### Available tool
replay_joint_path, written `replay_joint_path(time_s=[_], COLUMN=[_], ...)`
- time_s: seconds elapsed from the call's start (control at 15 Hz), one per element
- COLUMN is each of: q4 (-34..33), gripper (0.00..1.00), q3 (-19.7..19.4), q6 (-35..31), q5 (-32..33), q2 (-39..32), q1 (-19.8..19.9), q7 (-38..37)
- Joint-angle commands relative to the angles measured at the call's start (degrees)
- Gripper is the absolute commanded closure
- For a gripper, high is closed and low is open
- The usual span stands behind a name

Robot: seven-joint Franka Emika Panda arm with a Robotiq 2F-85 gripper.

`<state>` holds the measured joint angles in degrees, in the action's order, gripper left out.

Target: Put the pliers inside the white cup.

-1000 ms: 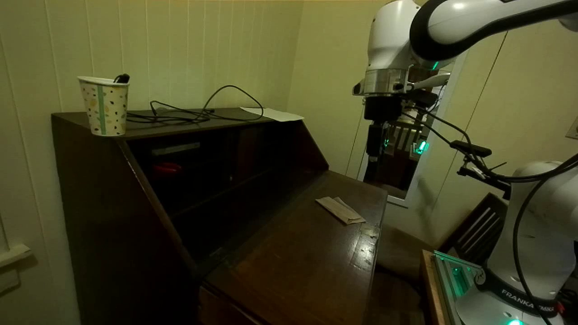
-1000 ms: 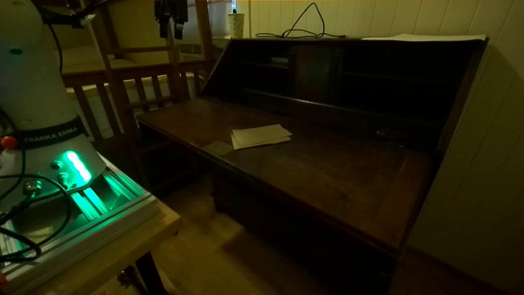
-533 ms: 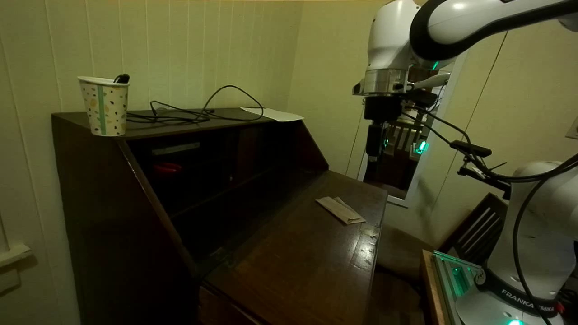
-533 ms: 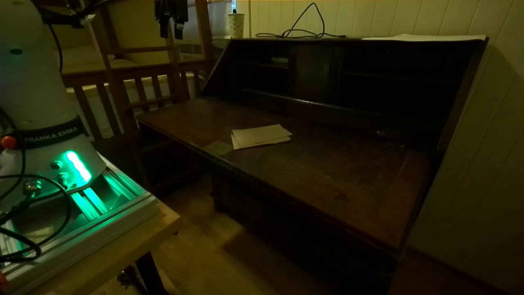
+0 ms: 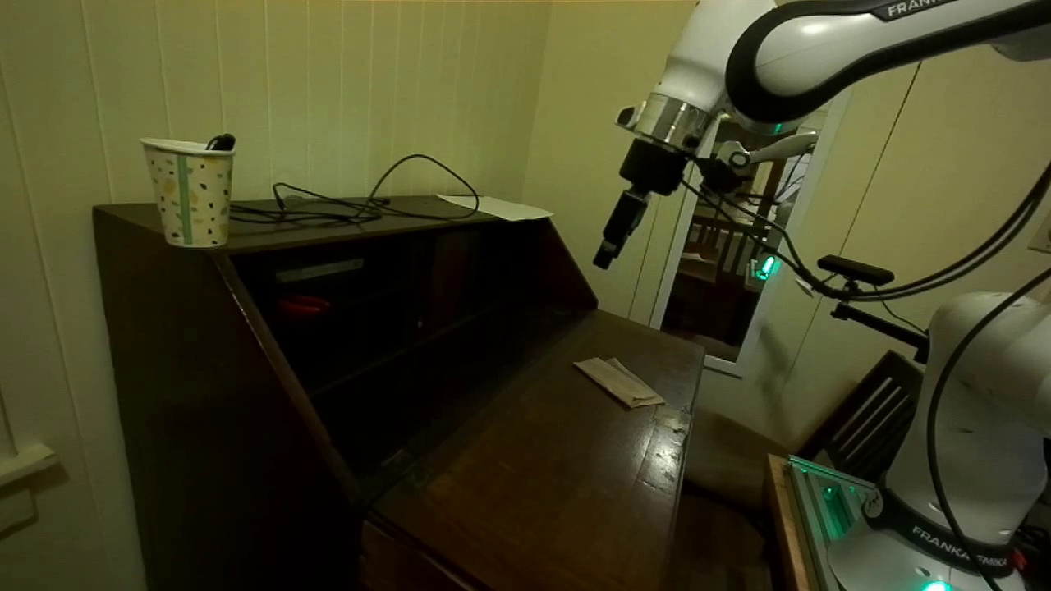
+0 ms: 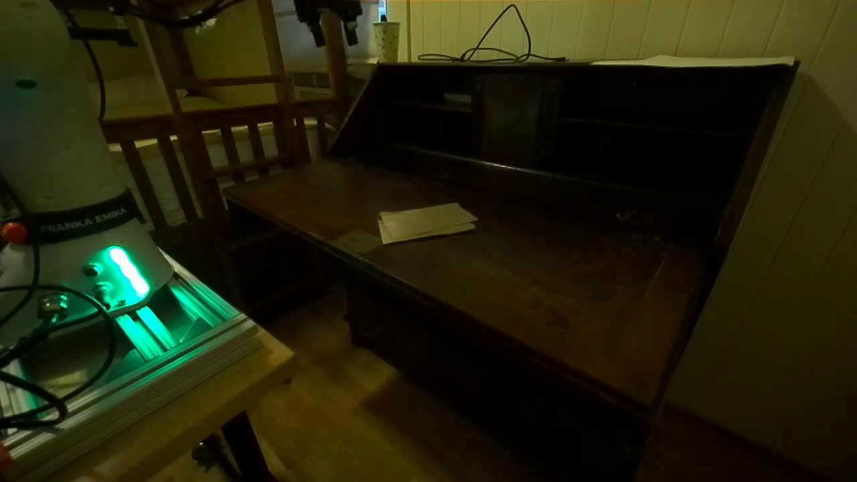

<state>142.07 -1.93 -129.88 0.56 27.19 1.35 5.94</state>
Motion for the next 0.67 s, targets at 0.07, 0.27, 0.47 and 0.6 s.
replay_joint_path(time_s=[0.07, 0.27, 0.47, 0.6], q4=[-6.7, -5.66, -6.55, -6.52], gripper=[0.0, 0.0, 0.0, 0.0], q3=[0.08, 0.22, 0.29, 0.15], q6=[-10.14, -10.34, -10.49, -10.48], q5=[3.11, 1.87, 1.88, 1.88], q2=[-9.65, -8.71, -10.44, -9.94], q1=[-1.57, -1.71, -1.83, -1.81], q7=[7.34, 6.41, 6.39, 6.39])
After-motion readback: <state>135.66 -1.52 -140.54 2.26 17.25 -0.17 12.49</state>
